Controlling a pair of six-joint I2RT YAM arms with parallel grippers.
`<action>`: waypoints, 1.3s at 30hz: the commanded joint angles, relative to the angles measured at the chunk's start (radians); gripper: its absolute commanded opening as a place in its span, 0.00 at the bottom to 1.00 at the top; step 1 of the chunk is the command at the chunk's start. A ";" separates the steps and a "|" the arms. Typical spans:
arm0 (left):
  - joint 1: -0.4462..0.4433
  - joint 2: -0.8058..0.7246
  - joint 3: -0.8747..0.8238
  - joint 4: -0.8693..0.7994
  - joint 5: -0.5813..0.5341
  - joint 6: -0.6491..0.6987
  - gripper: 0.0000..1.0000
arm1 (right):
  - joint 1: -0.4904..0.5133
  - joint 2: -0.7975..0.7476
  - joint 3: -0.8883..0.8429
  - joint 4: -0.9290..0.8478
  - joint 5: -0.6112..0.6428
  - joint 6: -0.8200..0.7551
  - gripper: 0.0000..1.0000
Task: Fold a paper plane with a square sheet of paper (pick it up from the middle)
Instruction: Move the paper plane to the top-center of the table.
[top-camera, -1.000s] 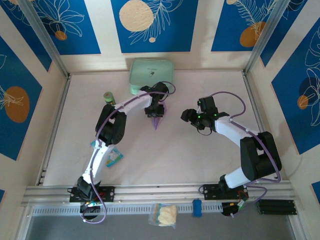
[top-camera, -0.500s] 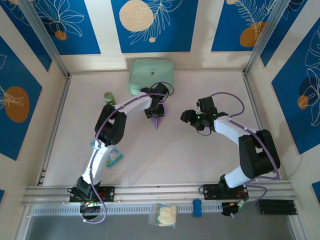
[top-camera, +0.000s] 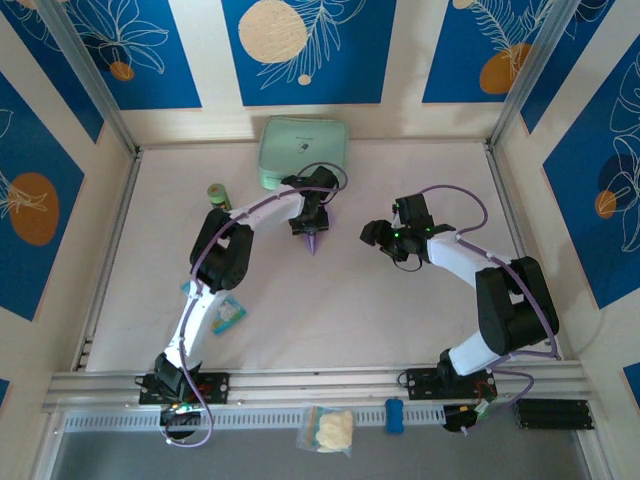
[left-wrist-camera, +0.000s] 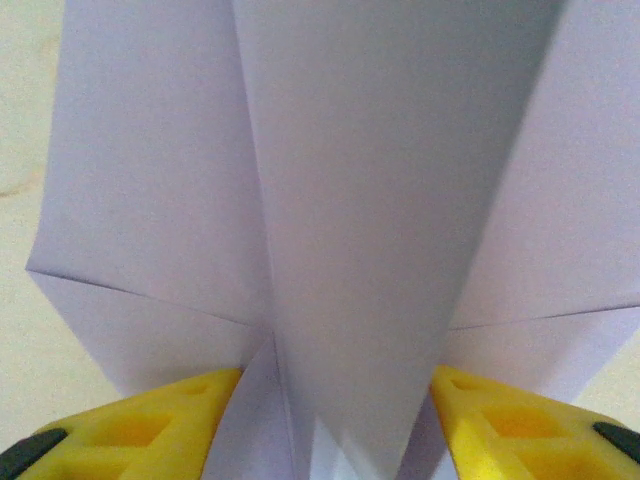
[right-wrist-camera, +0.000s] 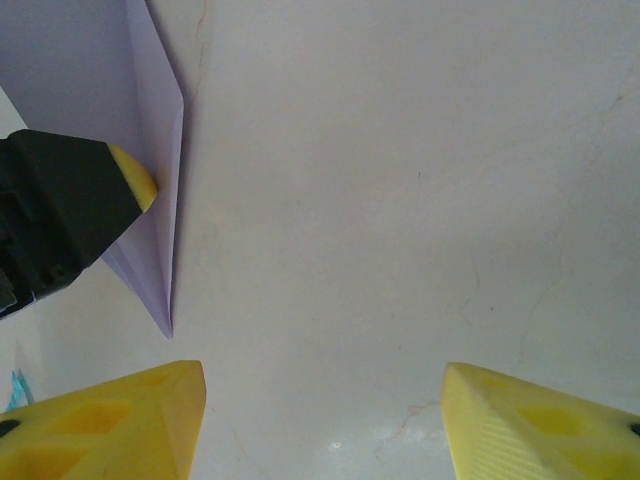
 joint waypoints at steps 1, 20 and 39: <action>0.007 0.032 -0.036 -0.041 0.027 0.042 0.51 | -0.005 0.010 0.009 0.003 -0.025 -0.018 0.63; 0.006 -0.080 0.023 -0.052 0.008 0.045 0.54 | -0.004 0.005 0.022 -0.012 -0.014 -0.018 0.64; 0.010 -0.275 -0.040 -0.013 -0.057 0.049 0.58 | -0.020 -0.067 0.097 -0.083 0.043 -0.076 0.69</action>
